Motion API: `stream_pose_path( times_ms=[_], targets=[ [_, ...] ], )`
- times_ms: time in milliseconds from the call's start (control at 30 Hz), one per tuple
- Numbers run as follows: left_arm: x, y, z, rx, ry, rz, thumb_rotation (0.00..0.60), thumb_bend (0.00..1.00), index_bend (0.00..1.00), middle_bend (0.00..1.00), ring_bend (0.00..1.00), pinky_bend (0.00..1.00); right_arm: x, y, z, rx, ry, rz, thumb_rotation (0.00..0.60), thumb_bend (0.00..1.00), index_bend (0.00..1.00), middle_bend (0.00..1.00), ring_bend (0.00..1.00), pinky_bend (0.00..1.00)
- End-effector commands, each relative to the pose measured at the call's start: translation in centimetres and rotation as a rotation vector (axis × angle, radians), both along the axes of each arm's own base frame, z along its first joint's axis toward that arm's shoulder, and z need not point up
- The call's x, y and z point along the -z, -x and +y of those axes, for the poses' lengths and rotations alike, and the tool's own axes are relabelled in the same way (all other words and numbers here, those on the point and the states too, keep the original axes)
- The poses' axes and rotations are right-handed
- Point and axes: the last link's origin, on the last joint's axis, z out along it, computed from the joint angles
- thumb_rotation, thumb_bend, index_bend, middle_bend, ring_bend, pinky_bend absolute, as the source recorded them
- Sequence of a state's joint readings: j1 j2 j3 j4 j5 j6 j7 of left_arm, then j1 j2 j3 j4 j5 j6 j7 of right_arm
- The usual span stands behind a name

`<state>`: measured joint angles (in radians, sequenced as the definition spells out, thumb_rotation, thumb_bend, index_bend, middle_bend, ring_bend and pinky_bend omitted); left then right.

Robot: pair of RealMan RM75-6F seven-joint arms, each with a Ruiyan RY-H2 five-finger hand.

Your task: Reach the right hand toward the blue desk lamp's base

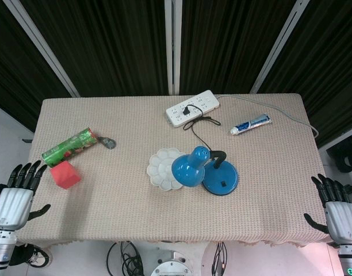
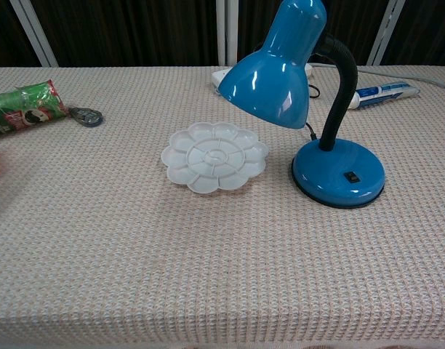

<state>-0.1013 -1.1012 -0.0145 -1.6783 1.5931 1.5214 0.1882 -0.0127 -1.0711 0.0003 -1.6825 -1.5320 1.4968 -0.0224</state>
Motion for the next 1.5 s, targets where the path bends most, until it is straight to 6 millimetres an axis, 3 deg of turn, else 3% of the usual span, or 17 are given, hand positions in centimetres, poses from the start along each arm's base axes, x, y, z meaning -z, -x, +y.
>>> stream_pose_path(
  times_ms=[33, 667, 1067, 1100, 1167, 1233, 1300, 1500],
  targets=[
    [0.0, 0.0, 0.0, 0.002, 0.000, 0.000, 0.600, 0.03, 0.00, 0.00, 0.00, 0.00, 0.0, 0.0, 0.0, 0.001, 0.002, -0.001, 0.600, 0.13, 0.00, 0.00, 0.00, 0.00],
    [-0.1, -0.5, -0.6, 0.007, 0.000, -0.005, 0.600, 0.03, 0.00, 0.00, 0.00, 0.00, -0.1, -0.4, 0.5, -0.016, -0.005, -0.006, 0.600, 0.13, 0.00, 0.00, 0.00, 0.00],
    [0.5, -0.6, 0.3, 0.012, 0.010, -0.012, 0.600, 0.03, 0.00, 0.00, 0.00, 0.00, 0.9, -2.1, -1.2, -0.111, -0.053, -0.028, 0.600, 0.16, 0.00, 0.03, 0.02, 0.02],
    [0.5, -0.7, 0.4, 0.015, 0.010, -0.013, 0.600, 0.03, 0.00, 0.00, 0.00, 0.00, 1.0, -2.3, -1.4, -0.113, -0.060, -0.025, 0.600, 0.16, 0.00, 0.07, 0.05, 0.07],
    [0.4, -0.7, 0.4, 0.019, 0.007, -0.012, 0.600, 0.03, 0.00, 0.00, 0.00, 0.00, 1.3, -2.8, -1.8, -0.119, -0.078, -0.021, 0.600, 0.15, 0.00, 0.23, 0.22, 0.29],
    [0.3, -0.7, 0.3, 0.019, 0.003, -0.012, 0.600, 0.03, 0.00, 0.00, 0.00, 0.00, 1.8, -3.1, -2.2, -0.113, -0.122, -0.018, 0.600, 0.15, 0.00, 0.50, 0.48, 0.58],
    [0.3, -0.6, 0.3, 0.018, 0.002, -0.014, 0.600, 0.03, 0.00, 0.00, 0.00, 0.00, 2.2, -3.3, -2.4, -0.105, -0.155, -0.008, 0.600, 0.15, 0.00, 0.71, 0.67, 0.76],
    [0.3, -0.2, 0.0, 0.008, 0.006, -0.017, 0.600, 0.03, 0.00, 0.00, 0.00, 0.00, 4.3, -4.1, -3.2, -0.102, -0.234, 0.025, 0.600, 0.15, 0.00, 0.95, 0.87, 0.87]
  ],
)
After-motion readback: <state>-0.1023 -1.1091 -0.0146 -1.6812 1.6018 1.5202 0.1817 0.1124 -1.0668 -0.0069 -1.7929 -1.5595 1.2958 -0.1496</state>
